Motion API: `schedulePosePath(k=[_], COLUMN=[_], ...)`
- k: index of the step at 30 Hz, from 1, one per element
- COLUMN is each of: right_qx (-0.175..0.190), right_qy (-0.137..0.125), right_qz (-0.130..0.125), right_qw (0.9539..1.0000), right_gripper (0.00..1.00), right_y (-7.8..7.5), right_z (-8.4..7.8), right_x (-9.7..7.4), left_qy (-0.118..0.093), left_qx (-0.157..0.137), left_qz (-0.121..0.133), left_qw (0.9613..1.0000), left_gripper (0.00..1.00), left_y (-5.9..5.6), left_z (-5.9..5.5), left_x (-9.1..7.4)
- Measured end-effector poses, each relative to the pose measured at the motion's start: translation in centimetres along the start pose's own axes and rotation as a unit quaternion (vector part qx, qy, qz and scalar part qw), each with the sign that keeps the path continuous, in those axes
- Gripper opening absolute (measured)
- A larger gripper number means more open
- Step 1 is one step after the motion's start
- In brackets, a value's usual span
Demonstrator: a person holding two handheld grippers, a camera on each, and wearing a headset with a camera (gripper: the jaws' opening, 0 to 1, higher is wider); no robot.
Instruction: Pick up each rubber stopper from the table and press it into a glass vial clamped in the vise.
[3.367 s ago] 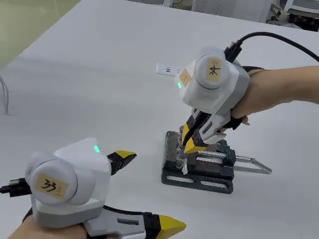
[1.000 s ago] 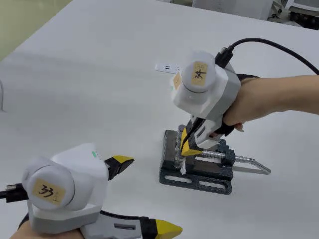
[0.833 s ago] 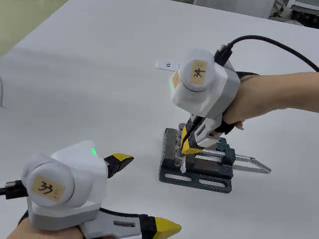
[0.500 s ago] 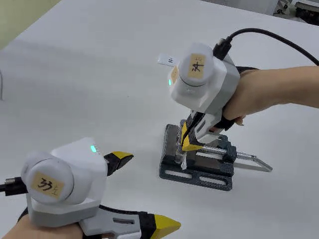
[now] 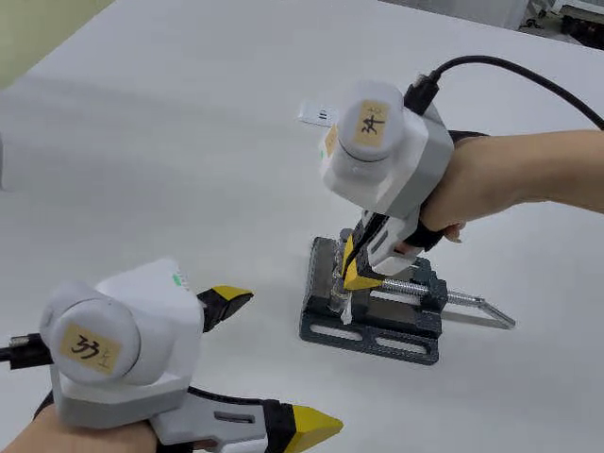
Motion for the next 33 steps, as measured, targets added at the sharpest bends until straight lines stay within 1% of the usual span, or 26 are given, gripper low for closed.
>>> schedulePosePath(k=[1, 2, 6, 7, 8, 10, 11, 12, 13, 14, 15, 16, 17, 18, 19, 20, 21, 22, 23, 24, 26, 27, 29, 30, 32, 33], right_qx=[0.0, -0.014, -0.013, -0.027, -0.02, -0.025, -0.008, -0.031, -0.008, 0.002, -0.01, 0.006, -0.014, 0.006, 0.002, 0.014, 0.014, -0.008, 0.005, 0.0, 0.001, -0.019, 0.001, -0.003, -0.003, -0.023], right_qy=[0.002, 0.009, 0.021, 0.027, 0.026, 0.029, 0.027, 0.027, 0.024, 0.024, 0.024, 0.023, 0.024, 0.019, 0.019, 0.011, 0.013, 0.021, 0.019, 0.023, 0.026, 0.034, 0.029, 0.031, 0.031, 0.036], right_qz=[-0.002, -0.004, -0.008, -0.007, -0.009, -0.01, -0.015, -0.012, -0.016, -0.017, -0.013, -0.018, -0.016, -0.021, -0.018, -0.02, -0.024, -0.027, -0.03, -0.031, -0.042, -0.045, -0.047, -0.046, -0.054, -0.056], right_qw=[1.0, 0.9999, 0.9997, 0.9992, 0.9994, 0.9992, 0.9995, 0.9991, 0.9995, 0.9996, 0.9996, 0.9996, 0.9995, 0.9996, 0.9997, 0.9997, 0.9995, 0.9994, 0.9993, 0.9992, 0.9988, 0.9982, 0.9985, 0.9985, 0.9981, 0.9975], right_gripper=[0.0, 0.0, 0.0, 0.0, 0.0, 0.0, 0.0, 0.0, 0.0, 0.0, 0.0, 0.0, 0.0, 0.0, 0.0, 0.0, 0.0, 0.0, 0.0, 0.0, 0.0, 0.0, 0.0, 0.0, 0.0, 0.0], right_y=[0.1, 0.1, 0.3, 0.4, 0.3, 0.4, 0.5, 0.5, 0.4, 0.4, 0.4, 0.5, 0.7, 0.7, 0.6, 0.5, 0.7, 0.8, 0.8, 0.8, 1.0, 1.1, 1.3, 1.2, 1.4, 1.4], right_z=[0.1, 0.2, 0.6, 0.7, 0.6, 0.7, 0.6, 0.6, 0.5, 0.5, 0.5, 0.5, 0.5, 0.4, 0.4, 0.3, 0.3, 0.4, 0.4, 0.5, 0.5, 0.6, 0.5, 0.5, 0.6, 0.6], right_x=[0.0, 0.1, 0.2, 0.2, 0.2, 0.2, 0.1, 0.1, 0.1, 0.1, 0.1, 0.1, 0.1, 0.0, 0.0, 0.0, 0.0, 0.1, 0.1, 0.1, 0.2, 0.3, 0.3, 0.3, 0.4, 0.5], left_qy=[0.0, -0.001, 0.0, 0.001, 0.0, -0.002, -0.002, -0.001, -0.003, -0.003, -0.002, -0.001, -0.002, -0.004, -0.004, -0.006, -0.005, -0.007, -0.007, -0.006, -0.006, -0.01, -0.008, -0.007, -0.005, -0.011], left_qx=[0.0, -0.001, -0.001, -0.002, -0.001, -0.001, -0.003, -0.002, -0.002, -0.002, -0.001, 0.0, 0.0, -0.001, 0.0, 0.001, 0.0, 0.001, 0.0, 0.001, 0.001, 0.003, -0.001, 0.003, 0.003, 0.002], left_qz=[0.0, 0.0, 0.0, -0.001, -0.001, 0.001, 0.001, 0.002, 0.003, 0.002, 0.002, 0.002, 0.002, 0.002, 0.002, 0.002, 0.001, 0.0, 0.0, -0.002, -0.004, -0.003, -0.005, -0.004, -0.006, -0.002], left_qw=[1.0, 1.0, 1.0, 1.0, 1.0, 1.0, 1.0, 1.0, 1.0, 1.0, 1.0, 1.0, 1.0, 1.0, 1.0, 1.0, 1.0, 1.0, 1.0, 1.0, 1.0, 0.9999, 0.9999, 1.0, 1.0, 0.9999], left_gripper=[0.91, 0.91, 0.91, 0.91, 0.91, 0.9, 0.91, 0.9, 0.9, 0.91, 0.9, 0.9, 0.9, 0.9, 0.9, 0.9, 0.9, 0.9, 0.9, 0.9, 0.9, 0.9, 0.9, 0.9, 0.9, 0.9], left_y=[0.0, 0.0, 0.0, 0.0, 0.0, 0.0, 0.0, 0.0, 0.0, 0.0, 0.1, 0.1, 0.1, 0.1, 0.1, 0.1, 0.1, 0.1, 0.1, 0.0, -0.1, 0.0, -0.1, 0.0, -0.1, 0.0], left_z=[0.0, 0.1, 0.0, 0.0, 0.1, 0.1, 0.1, 0.2, 0.2, 0.2, 0.3, 0.3, 0.3, 0.4, 0.4, 0.5, 0.5, 0.6, 0.6, 0.6, 0.7, 0.7, 0.7, 0.6, 0.6, 0.7], left_x=[0.0, 0.1, 0.1, 0.1, 0.1, 0.1, 0.1, 0.0, 0.0, 0.0, 0.0, 0.0, 0.0, 0.0, 0.0, 0.1, 0.1, 0.2, 0.3, 0.4, 0.5, 0.5, 0.6, 0.6, 0.6, 0.5])
Point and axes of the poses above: the centre of the closed fingertips' face, and the gripper's own axes: x roughly forward along the fingers, y roughly to its left, z roughly out of its top, the point moved 9 cm from there along -x, roughly backward along the fingers, and after that the axes turned 12 degrees about -y, right-handed, at the moved point
